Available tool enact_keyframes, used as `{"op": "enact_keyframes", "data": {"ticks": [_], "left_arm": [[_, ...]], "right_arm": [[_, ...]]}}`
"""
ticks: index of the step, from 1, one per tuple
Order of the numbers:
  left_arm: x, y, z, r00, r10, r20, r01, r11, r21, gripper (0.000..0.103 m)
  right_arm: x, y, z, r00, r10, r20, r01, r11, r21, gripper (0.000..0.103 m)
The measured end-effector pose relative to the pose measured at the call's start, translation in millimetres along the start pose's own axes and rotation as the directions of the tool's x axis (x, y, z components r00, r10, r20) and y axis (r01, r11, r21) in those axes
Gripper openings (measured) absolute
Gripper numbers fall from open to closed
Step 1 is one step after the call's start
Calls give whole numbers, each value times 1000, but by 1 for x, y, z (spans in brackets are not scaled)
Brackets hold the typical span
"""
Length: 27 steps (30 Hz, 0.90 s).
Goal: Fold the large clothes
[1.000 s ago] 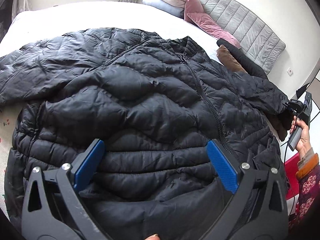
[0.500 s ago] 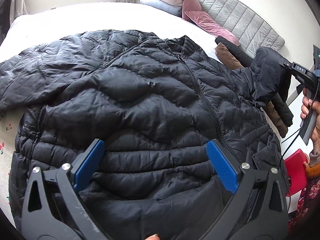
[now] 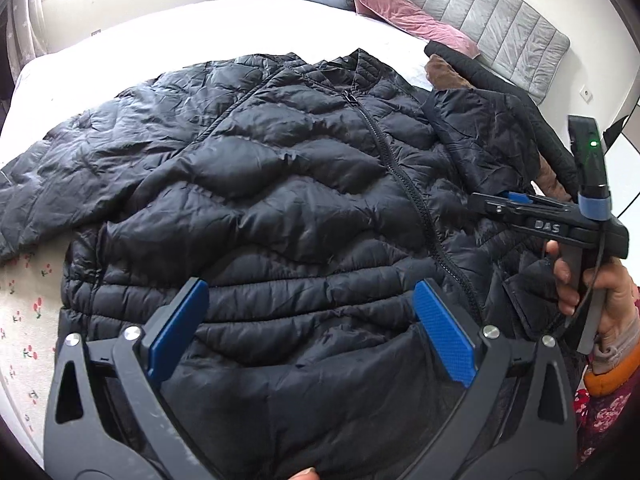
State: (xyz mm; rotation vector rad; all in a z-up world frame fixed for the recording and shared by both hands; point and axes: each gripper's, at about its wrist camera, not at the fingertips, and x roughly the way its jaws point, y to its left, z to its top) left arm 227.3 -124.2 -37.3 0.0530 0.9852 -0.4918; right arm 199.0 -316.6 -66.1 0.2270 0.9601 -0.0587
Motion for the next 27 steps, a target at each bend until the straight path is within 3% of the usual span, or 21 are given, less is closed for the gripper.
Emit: {"op": "enact_keyframes", "data": {"ticks": [4, 9, 12, 17, 22, 24, 25, 27], "left_arm": [[-14, -29, 12, 999, -8, -51, 11, 998, 62, 102], [-16, -93, 36, 998, -22, -55, 32, 983, 181, 102], [1, -139, 46, 1000, -21, 3, 19, 966, 256, 102], [60, -207, 54, 1000, -24, 7, 20, 931, 364, 100], [103, -258, 57, 996, 47, 80, -82, 843, 531, 100], [110, -265, 63, 994, 49, 93, -92, 832, 548, 94], [113, -267, 68, 995, 33, 90, -77, 836, 544, 83], [117, -264, 77, 999, -7, 49, -19, 857, 515, 51]], "right_arm": [[-57, -17, -19, 994, 19, 107, -22, 999, 24, 71], [-91, -78, -44, 960, 87, 265, -147, 965, 218, 70], [-84, -119, -47, 964, 28, 263, -129, 919, 374, 66], [-71, -161, -57, 977, 10, 212, -114, 868, 483, 60], [-75, -181, -58, 975, 40, 218, -153, 835, 528, 60], [-78, -180, -56, 975, 47, 217, -159, 831, 532, 60], [-77, -182, -56, 975, 47, 217, -159, 828, 537, 60], [-79, -181, -53, 975, 46, 216, -159, 825, 542, 60]]}}
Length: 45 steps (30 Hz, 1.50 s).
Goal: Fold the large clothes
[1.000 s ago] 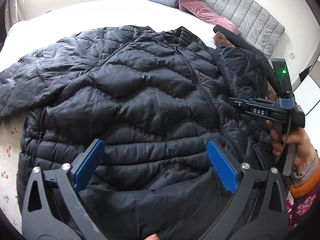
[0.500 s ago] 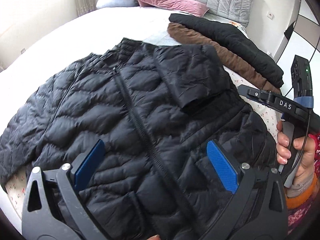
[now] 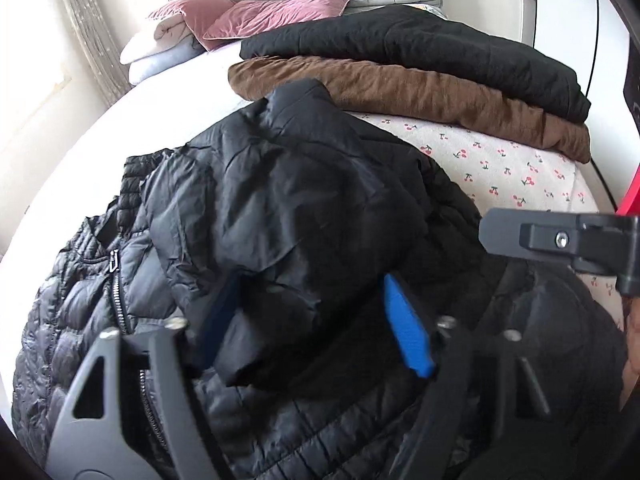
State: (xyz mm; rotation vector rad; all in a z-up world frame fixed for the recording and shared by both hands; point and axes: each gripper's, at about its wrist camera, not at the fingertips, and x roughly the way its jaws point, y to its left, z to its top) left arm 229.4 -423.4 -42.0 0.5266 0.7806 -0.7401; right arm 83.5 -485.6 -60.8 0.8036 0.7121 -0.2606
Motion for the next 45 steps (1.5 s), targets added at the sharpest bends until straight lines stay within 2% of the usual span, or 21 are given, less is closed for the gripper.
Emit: {"op": "enact_keyframes", "data": {"ticks": [1, 2, 4, 8, 11, 12, 13, 14, 16, 17, 19, 22, 24, 27, 28, 31, 34, 36, 37, 40, 45], "left_arm": [[0, 6, 2, 999, -41, -10, 40, 999, -34, 23], [-1, 14, 3, 997, -80, -11, 79, 993, -83, 14], [-12, 31, 1, 991, -133, 34, 137, 977, -165, 13], [-43, 73, -17, 977, -176, 124, 207, 928, -310, 13], [-60, 106, -40, 980, -149, 130, 189, 900, -394, 13], [-63, 116, -49, 985, -133, 111, 167, 895, -414, 14], [-65, 124, -58, 989, -120, 90, 147, 891, -430, 23], [-64, 132, -66, 991, -121, 57, 134, 886, -443, 45], [-69, 145, -82, 989, -140, 35, 140, 871, -471, 72], [-72, 150, -88, 987, -154, 52, 160, 863, -479, 77], [-75, 159, -96, 984, -164, 71, 178, 858, -482, 78], [-73, 172, -100, 993, -99, 60, 116, 846, -521, 78], [-69, 176, -97, 994, -75, 78, 105, 837, -537, 78], [-59, 181, -96, 994, -46, 100, 92, 847, -524, 78], [-49, 181, -95, 996, -40, 79, 75, 852, -518, 78], [-8, 184, -100, 998, -38, -57, 4, 858, -513, 78], [-13, 178, -96, 996, -8, -83, -32, 884, -467, 78], [-27, 177, -94, 996, -19, -87, -24, 882, -470, 78], [-36, 178, -95, 996, -32, -81, -11, 878, -478, 78], [-62, 185, -106, 996, -42, -75, -3, 859, -512, 85], [-114, 207, -150, 999, 12, -39, -33, 795, -606, 90]], "right_arm": [[0, 1, 1, 1000, 1, 2, -1, 1000, -1, 60], [-1, 2, 0, 1000, 0, 5, 0, 1000, -4, 60], [-2, 6, 0, 1000, -5, 4, 5, 1000, -15, 60], [-1, 15, -2, 1000, -22, 3, 22, 998, -54, 60], [-1, 20, -3, 1000, -29, 4, 30, 997, -74, 61], [-1, 21, -3, 1000, -27, 5, 27, 997, -75, 61], [-1, 22, -3, 1000, -26, 6, 26, 997, -75, 61], [0, 22, -3, 1000, -27, 6, 27, 997, -77, 61], [1, 22, -4, 999, -32, 4, 32, 997, -75, 61], [2, 21, -4, 999, -33, 1, 33, 997, -74, 61], [4, 20, -3, 999, -35, 0, 35, 997, -71, 61], [3, 18, -3, 999, -46, 11, 47, 997, -62, 61], [2, 17, -2, 998, -52, 20, 53, 997, -63, 61], [1, 15, 0, 997, -63, 43, 66, 996, -64, 61], [1, 15, 0, 997, -67, 43, 70, 996, -62, 61], [6, 14, -1, 997, -69, 26, 70, 996, -59, 61], [7, 16, 0, 997, -73, 18, 74, 995, -69, 62], [5, 19, 1, 996, -81, 23, 83, 993, -81, 65], [4, 22, 1, 996, -91, 22, 93, 992, -90, 70], [2, 36, -2, 992, -122, 13, 123, 982, -141, 75], [0, 73, -19, 982, -184, 43, 189, 937, -293, 82]]}}
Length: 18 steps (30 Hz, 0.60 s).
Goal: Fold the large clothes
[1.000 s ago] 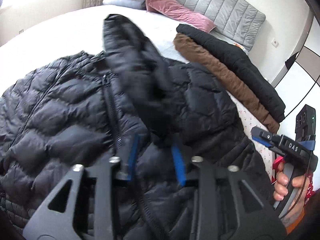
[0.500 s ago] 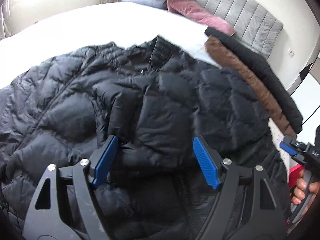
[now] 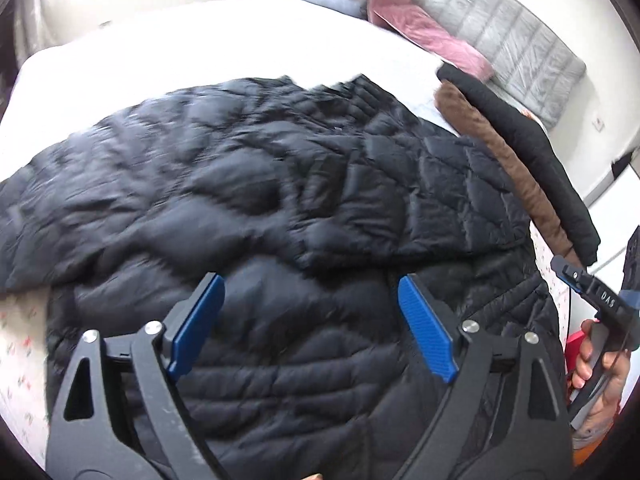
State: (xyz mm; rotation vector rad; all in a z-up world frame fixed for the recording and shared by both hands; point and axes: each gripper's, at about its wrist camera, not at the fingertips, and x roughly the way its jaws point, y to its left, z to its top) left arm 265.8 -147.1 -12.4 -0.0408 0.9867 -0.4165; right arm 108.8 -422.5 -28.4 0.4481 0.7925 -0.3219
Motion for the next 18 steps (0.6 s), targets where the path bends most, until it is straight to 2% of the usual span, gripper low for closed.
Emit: {"op": "enact_keyframes", "data": {"ticks": [3, 7, 12, 16, 18], "left_arm": [[-21, 33, -13, 999, 35, 21, -33, 997, -70, 93], [-38, 83, -29, 997, 73, 22, -68, 984, -167, 93], [-63, 146, -47, 994, 99, 51, -79, 948, -310, 93], [-70, 200, -55, 989, 111, 102, -54, 893, -447, 93], [-68, 230, -61, 987, 108, 119, -28, 846, -532, 93]], "right_arm": [[-3, 31, -8, 1000, -13, 13, 15, 993, -115, 83], [-3, 64, -22, 1000, 10, 7, -8, 977, -213, 84], [2, 86, -31, 1000, 12, -1, -12, 961, -278, 84], [7, 93, -36, 1000, 13, -15, -17, 954, -301, 84], [11, 96, -38, 1000, 3, -21, -10, 949, -314, 84]]}}
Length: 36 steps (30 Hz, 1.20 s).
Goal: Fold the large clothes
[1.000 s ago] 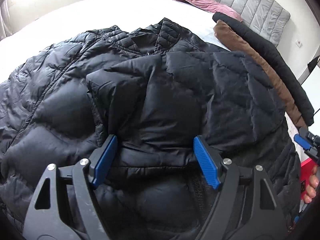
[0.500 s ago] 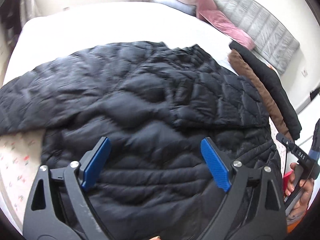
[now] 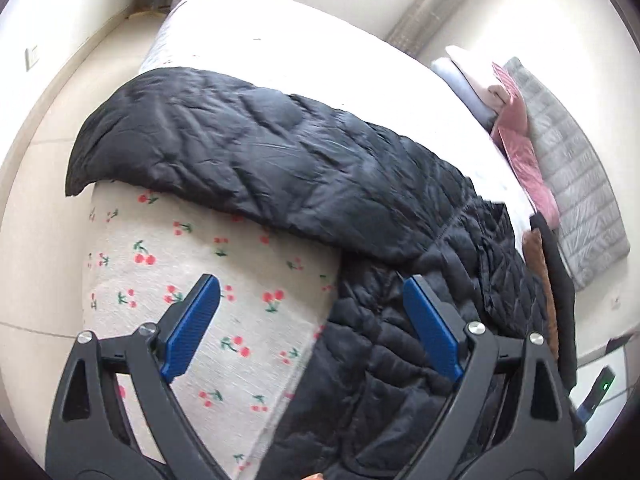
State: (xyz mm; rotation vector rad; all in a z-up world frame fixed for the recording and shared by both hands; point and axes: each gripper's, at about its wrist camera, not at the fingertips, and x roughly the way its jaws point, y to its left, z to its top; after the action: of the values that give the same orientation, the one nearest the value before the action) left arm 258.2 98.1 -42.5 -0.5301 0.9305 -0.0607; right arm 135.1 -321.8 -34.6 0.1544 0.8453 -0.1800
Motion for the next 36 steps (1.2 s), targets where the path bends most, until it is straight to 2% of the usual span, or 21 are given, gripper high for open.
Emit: {"op": "enact_keyframes", "data": {"ticks": [3, 6, 9, 12, 15, 16, 17, 19, 23, 27, 31, 36], "left_arm": [[14, 44, 13, 999, -27, 30, 32, 983, -181, 93], [15, 72, 25, 987, -105, 118, 137, 944, -300, 93], [19, 77, 39, 980, -103, 169, 157, 925, -347, 93], [27, 78, 53, 976, -78, 202, 151, 912, -381, 86], [38, 73, 64, 978, -17, 207, 97, 918, -385, 59], [41, 70, 68, 978, -2, 208, 83, 922, -379, 41], [43, 66, 71, 977, 14, 211, 66, 928, -367, 21], [38, 51, 76, 972, 35, 232, 42, 946, -321, 11], [7, 1, 81, 944, 39, 328, 13, 988, -155, 8], [-17, -60, 83, 934, -37, 355, 34, 999, 16, 8], [-23, -127, 73, 937, -113, 332, 49, 979, 197, 8], [-16, -193, 42, 952, -202, 230, 103, 918, 382, 8]], "right_arm": [[4, 2, 0, 1000, -6, -7, 6, 1000, -6, 84], [5, 3, 0, 1000, -7, -7, 7, 1000, -11, 84], [7, 2, 0, 1000, -11, -8, 11, 1000, -7, 84], [11, 1, -1, 1000, -10, -20, 10, 1000, 0, 84], [12, 1, -2, 1000, -19, -22, 19, 1000, -9, 84], [12, 1, -2, 1000, -23, -18, 23, 1000, -10, 84], [11, 1, -1, 1000, -24, -12, 24, 1000, -10, 84], [9, -1, -1, 1000, -22, -3, 22, 1000, -5, 84], [8, -7, 0, 1000, -20, -4, 20, 1000, 18, 84], [5, -9, 1, 1000, -14, 4, 14, 999, 32, 84], [1, -10, 1, 1000, -11, 12, 11, 999, 37, 84], [1, -12, 2, 1000, -7, 11, 7, 999, 42, 84]]}}
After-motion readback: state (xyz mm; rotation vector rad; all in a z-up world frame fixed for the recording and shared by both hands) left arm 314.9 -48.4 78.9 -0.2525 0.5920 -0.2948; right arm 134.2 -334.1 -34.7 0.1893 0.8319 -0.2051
